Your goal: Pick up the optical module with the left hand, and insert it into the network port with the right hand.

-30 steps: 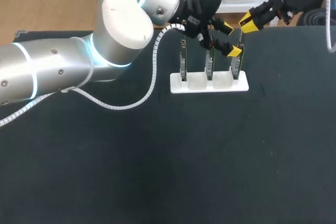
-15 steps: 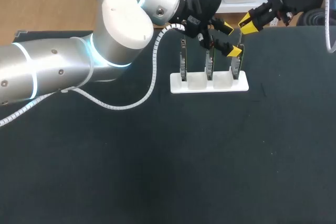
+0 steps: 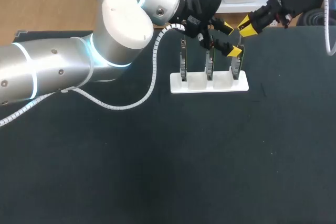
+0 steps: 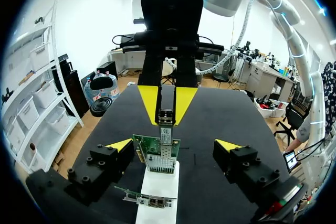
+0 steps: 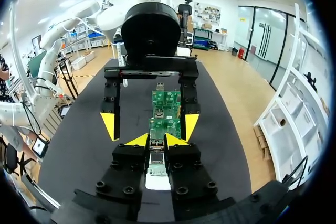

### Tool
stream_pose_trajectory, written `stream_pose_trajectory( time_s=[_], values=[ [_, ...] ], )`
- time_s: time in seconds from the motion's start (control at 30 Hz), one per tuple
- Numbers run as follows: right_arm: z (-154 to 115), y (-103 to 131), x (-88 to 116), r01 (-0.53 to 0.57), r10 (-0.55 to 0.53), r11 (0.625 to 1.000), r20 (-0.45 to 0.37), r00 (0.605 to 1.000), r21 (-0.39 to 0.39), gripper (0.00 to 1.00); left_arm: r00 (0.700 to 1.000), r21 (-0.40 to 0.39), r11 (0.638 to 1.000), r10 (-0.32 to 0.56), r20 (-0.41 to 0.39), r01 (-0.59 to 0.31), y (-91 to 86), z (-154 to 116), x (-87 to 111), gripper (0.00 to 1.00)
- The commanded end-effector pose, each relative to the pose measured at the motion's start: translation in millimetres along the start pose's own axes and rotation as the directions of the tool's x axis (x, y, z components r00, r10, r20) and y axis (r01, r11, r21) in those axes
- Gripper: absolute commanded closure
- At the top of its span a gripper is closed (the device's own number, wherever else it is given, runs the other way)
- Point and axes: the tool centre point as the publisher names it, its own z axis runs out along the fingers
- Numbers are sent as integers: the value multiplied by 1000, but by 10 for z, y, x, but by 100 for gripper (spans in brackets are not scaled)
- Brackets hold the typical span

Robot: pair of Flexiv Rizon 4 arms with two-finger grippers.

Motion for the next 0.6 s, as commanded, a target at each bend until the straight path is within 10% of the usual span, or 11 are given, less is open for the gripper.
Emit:
stream_pose_trajectory(
  time_s=[0.03,0.1,0.17,0.6],
  values=[
    [-12,7,2,-2,2,1000,0,1000,3,100,1000,3,1000,1,-2,-1,15,4,-3,0],
    [-13,8,3,-3,3,1000,1,1000,4,92,1000,3,1000,1,-2,-1,15,4,-3,0],
    [-14,8,2,-4,4,1000,1,1000,6,0,1000,3,1000,1,-2,-1,15,4,-3,0],
    [-153,8,8,-25,18,997,94,995,77,0,1000,3,1000,1,-2,-1,15,4,-3,0]
  ],
)
